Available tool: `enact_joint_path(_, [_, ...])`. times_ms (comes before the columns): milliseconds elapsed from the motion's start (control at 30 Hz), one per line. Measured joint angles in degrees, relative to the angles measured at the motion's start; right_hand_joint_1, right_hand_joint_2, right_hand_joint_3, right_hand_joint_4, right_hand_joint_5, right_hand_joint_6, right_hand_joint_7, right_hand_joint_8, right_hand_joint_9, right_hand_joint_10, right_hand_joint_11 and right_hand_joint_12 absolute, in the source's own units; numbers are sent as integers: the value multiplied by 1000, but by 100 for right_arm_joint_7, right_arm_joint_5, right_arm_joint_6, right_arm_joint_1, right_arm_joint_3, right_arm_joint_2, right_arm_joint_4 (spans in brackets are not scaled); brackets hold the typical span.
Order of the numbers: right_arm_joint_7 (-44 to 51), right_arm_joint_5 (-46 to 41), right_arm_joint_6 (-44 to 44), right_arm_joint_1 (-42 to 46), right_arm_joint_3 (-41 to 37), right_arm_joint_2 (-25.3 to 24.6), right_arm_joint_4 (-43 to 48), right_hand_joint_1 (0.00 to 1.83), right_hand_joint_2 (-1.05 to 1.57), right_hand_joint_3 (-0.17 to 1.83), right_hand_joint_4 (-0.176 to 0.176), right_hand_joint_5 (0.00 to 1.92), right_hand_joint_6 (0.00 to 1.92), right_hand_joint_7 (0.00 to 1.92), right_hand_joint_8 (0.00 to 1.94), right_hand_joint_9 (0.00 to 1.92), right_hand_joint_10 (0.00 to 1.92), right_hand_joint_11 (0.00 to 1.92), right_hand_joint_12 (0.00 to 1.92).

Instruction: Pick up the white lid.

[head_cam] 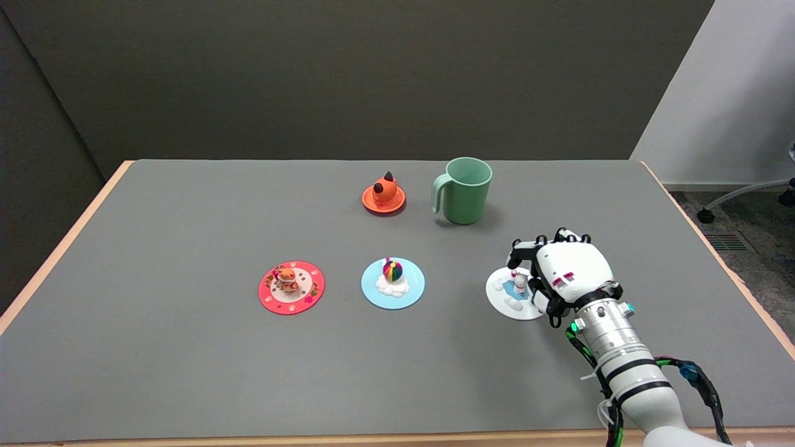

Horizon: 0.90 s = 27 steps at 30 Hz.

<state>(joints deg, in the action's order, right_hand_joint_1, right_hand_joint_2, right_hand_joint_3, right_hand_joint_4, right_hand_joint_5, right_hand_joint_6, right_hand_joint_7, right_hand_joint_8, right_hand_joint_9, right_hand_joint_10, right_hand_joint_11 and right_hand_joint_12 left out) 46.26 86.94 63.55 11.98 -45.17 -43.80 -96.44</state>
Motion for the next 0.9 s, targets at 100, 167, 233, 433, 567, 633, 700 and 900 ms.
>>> enact_joint_path(100, [0, 2, -14, -3, -33, 7, -16, 1348, 1046, 205, 176, 800, 596, 900, 1146, 872, 671, 419, 1494])
enact_joint_path(167, [0, 2, -16, -3, -55, 12, -27, 1348, 1046, 205, 176, 800, 595, 900, 1145, 872, 671, 419, 1495])
enact_joint_path(233, [0, 3, -17, -3, -70, 15, -35, 1349, 1045, 205, 176, 801, 594, 901, 1143, 872, 671, 419, 1494])
enact_joint_path(433, [0, 11, -18, 9, -108, 25, -56, 1147, 812, 899, 176, 791, 191, 936, 205, 910, 385, 368, 1460])
enact_joint_path(567, [19, 29, 3, 39, -142, 30, -67, 1151, 827, 954, 176, 767, 180, 881, 167, 907, 278, 410, 1378])
enact_joint_path(633, [49, 35, 34, 63, -172, 36, -75, 1144, 818, 947, 176, 756, 179, 879, 171, 911, 276, 414, 1366])
enact_joint_path(700, [88, 44, 66, 104, -221, 45, -84, 1145, 821, 962, 174, 746, 181, 860, 169, 905, 270, 410, 1352])
enact_joint_path(900, [167, 47, 124, 247, -399, 68, -104, 1133, 809, 1013, 110, 618, 162, 766, 164, 869, 253, 427, 1320])
